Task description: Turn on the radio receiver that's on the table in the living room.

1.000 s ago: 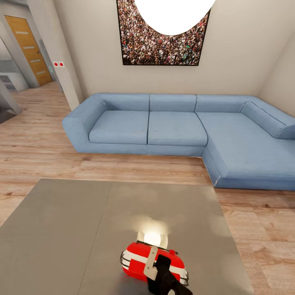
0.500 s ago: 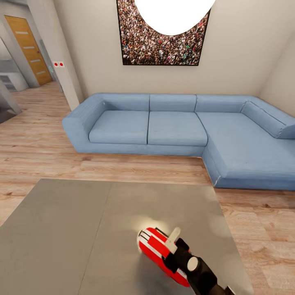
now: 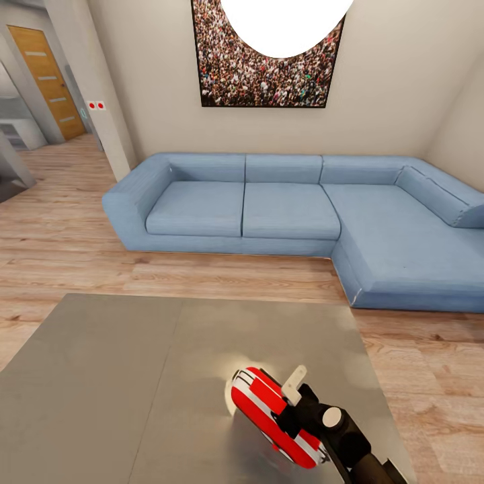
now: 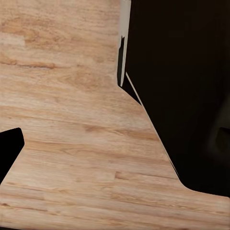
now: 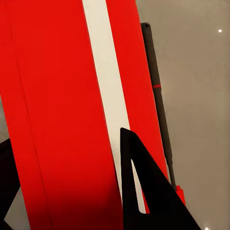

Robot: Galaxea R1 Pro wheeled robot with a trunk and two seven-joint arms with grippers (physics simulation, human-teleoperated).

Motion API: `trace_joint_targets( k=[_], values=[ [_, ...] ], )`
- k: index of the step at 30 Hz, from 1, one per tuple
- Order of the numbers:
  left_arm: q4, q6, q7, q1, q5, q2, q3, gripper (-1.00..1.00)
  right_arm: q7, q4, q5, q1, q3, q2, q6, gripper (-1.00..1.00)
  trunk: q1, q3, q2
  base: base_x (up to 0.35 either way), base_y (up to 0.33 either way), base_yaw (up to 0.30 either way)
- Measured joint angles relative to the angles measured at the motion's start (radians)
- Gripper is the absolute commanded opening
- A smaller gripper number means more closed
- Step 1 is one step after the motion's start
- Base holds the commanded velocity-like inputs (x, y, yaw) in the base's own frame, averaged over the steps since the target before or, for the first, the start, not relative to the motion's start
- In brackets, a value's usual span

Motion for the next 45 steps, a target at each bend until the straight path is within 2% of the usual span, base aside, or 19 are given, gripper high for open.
trace_joint_targets(
  k=[10,18,22,24,27,35,37,39,41,42,43,45],
  values=[
    [-0.001,0.0,0.0,0.0,0.0,-0.001,0.001,1.0,0.0,0.0,0.0,0.0,0.0,0.0,0.0,-1.0,0.0,0.0,0.0,0.0,0.0,0.0],
    [-0.001,0.0,-0.004,0.0,0.0,-0.003,0.001,1.0,0.005,-0.024,0.0,0.0,0.0,-0.001,-0.001,-1.0,-0.031,0.025,0.056,0.0,0.0,0.0],
    [-0.002,0.0,-0.005,0.0,0.0,-0.005,0.001,1.0,0.067,-0.043,-0.004,0.0,-0.003,-0.003,0.002,-1.0,-0.046,0.037,0.084,0.0,0.0,0.0],
    [-0.003,0.0,-0.005,0.0,0.0,-0.007,0.001,1.0,0.102,-0.046,0.0,0.0,-0.022,-0.003,0.0,-1.0,-0.054,0.044,0.098,0.0,0.0,0.0],
    [-0.003,0.0,-0.005,0.0,0.0,-0.009,0.001,1.0,0.183,-0.049,0.003,-0.004,-0.084,-0.003,-0.001,-1.0,-0.065,0.053,0.119,0.0,0.0,0.0],
    [-0.005,0.0,-0.005,0.0,0.0,-0.013,0.001,1.0,0.536,-0.049,0.0,-0.03,-0.352,-0.008,-0.001,-1.0,-0.096,0.078,0.175,0.0,0.0,0.0],
    [-0.009,0.001,-0.005,0.0,0.0,-0.015,0.001,1.0,0.583,-0.049,0.004,-0.032,-0.389,-0.016,-0.004,-1.0,-0.103,0.084,0.189,0.0,0.0,0.0],
    [-0.017,0.001,-0.005,0.0,0.0,-0.02,0.0,1.0,0.66,-0.049,0.004,-0.033,-0.45,-0.04,-0.006,-1.0,-0.111,0.091,0.203,0.0,0.0,0.0],
    [-0.021,0.001,-0.005,0.0,0.0,-0.022,0.0,1.0,0.712,-0.049,-0.006,-0.033,-0.486,-0.049,0.0,-1.0,-0.119,0.097,0.217,0.0,0.0,0.0],
    [-0.023,0.001,-0.005,0.0,0.0,-0.024,0.0,1.0,0.748,-0.049,-0.006,-0.034,-0.516,-0.053,-0.003,-1.0,-0.123,0.1,0.224,0.0,0.0,0.0],
    [-0.029,0.002,-0.005,0.001,0.0,-0.026,0.0,1.0,0.802,-0.048,-0.008,-0.034,-0.566,-0.057,-0.005,-1.0,-0.126,0.103,0.231,0.0,0.0,0.0],
    [-0.039,0.002,-0.005,0.0,0.0,-0.028,0.0,1.0,0.878,-0.046,-0.009,-0.034,-0.64,-0.059,-0.007,-1.0,-0.134,0.11,0.245,0.0,0.0,0.0]
  ],
)
